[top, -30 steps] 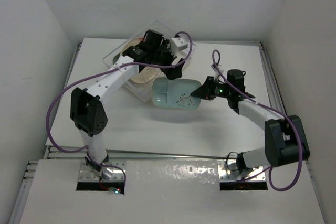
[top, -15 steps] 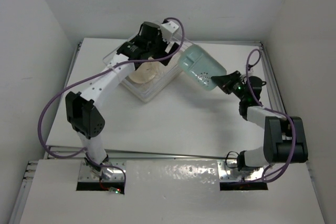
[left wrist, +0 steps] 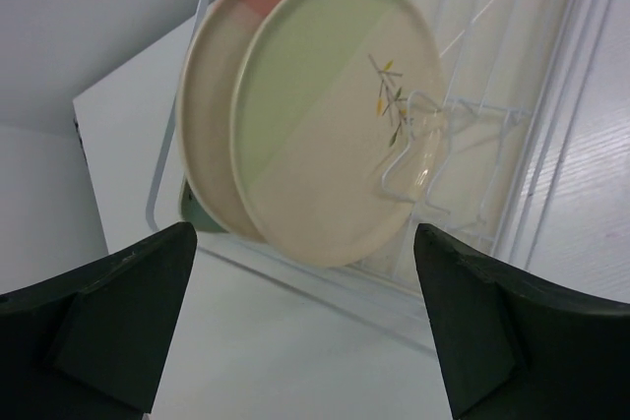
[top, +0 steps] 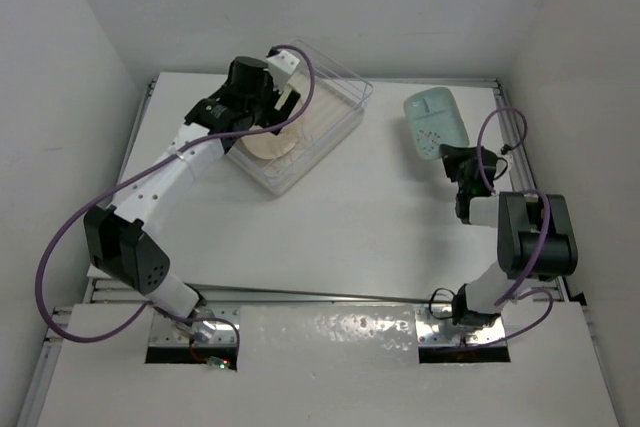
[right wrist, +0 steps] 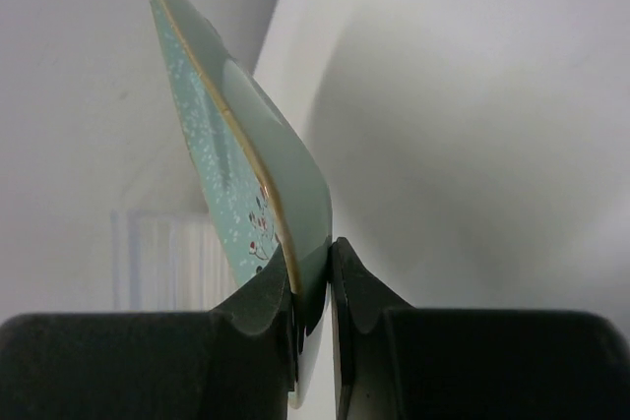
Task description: Unload the plates from the dish rack
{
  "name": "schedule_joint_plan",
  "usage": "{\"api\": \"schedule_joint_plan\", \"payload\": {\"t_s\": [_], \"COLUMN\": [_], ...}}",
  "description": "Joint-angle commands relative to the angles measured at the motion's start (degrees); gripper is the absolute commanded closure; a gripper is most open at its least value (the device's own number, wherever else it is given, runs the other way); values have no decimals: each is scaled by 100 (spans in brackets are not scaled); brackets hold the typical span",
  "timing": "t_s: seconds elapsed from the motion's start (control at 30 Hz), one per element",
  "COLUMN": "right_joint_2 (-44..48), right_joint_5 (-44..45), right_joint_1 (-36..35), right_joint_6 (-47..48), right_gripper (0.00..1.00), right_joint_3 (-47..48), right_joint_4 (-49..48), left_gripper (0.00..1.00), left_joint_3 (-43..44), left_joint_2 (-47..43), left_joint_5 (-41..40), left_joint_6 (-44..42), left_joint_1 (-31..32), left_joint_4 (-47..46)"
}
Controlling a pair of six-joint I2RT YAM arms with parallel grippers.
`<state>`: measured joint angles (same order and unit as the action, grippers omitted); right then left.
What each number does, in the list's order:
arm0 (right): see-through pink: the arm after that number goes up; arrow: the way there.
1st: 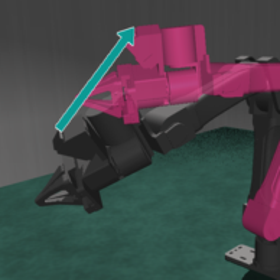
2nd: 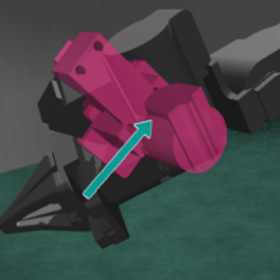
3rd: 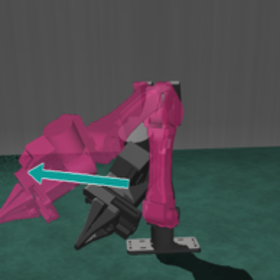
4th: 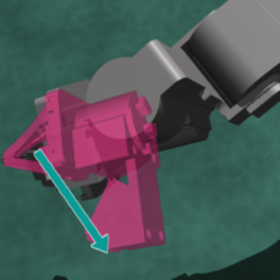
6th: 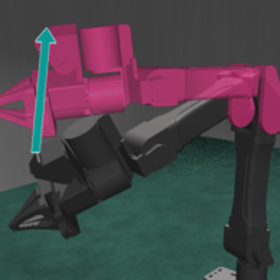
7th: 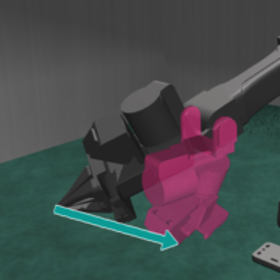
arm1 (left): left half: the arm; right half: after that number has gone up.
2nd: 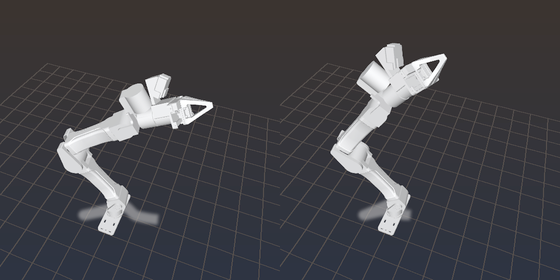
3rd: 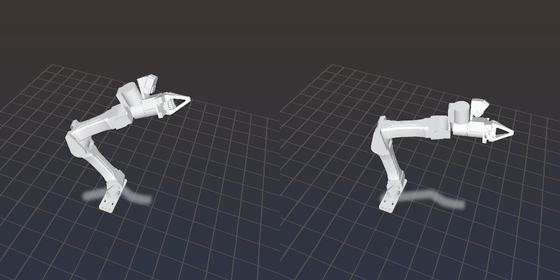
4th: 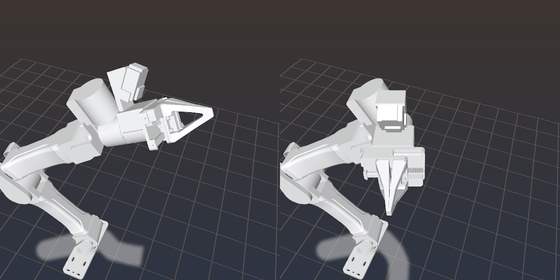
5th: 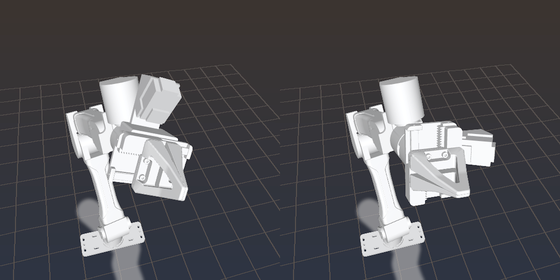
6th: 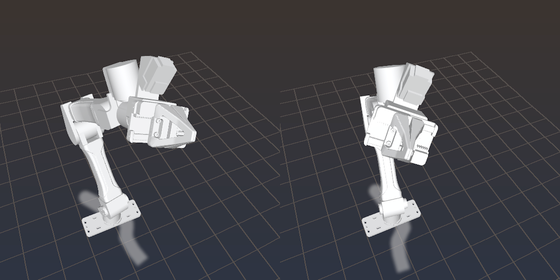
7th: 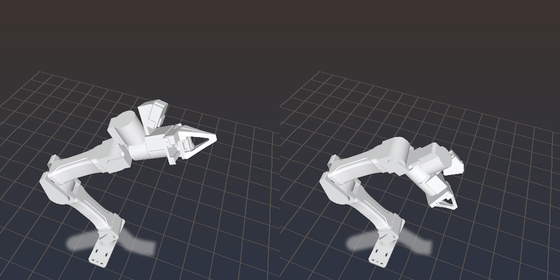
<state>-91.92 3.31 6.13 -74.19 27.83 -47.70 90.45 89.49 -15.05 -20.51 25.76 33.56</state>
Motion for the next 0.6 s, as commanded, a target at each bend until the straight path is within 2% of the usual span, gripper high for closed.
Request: {"api": "schedule_joint_plan", "payload": {"t_s": [0.0, 0.13, 0.4, 0.57], "right_joint_2": [-176, -747, -1819, -2242], "right_joint_5": [539, 259, -444, -402], "right_joint_1": [309, 626, 740, 749], "right_joint_6": [-499, -631, -965, -1387], "right_gripper": [100, 100, 100, 100], "right_joint_3": [617, 864, 1435, 1541], "right_joint_4": [-1119, -1101, -1013, -1372], "left_gripper": [10, 16, 16, 16], "left_joint_3": [-230, -370, -441, -415], "left_joint_2": [-283, -231, -37, 24], "left_joint_5": [-104, 19, 213, 230], "left_joint_6": [-50, 188, 355, 346], "left_joint_1": [-194, -308, -466, -493], "left_joint_4": [-289, -280, -324, -306]}}
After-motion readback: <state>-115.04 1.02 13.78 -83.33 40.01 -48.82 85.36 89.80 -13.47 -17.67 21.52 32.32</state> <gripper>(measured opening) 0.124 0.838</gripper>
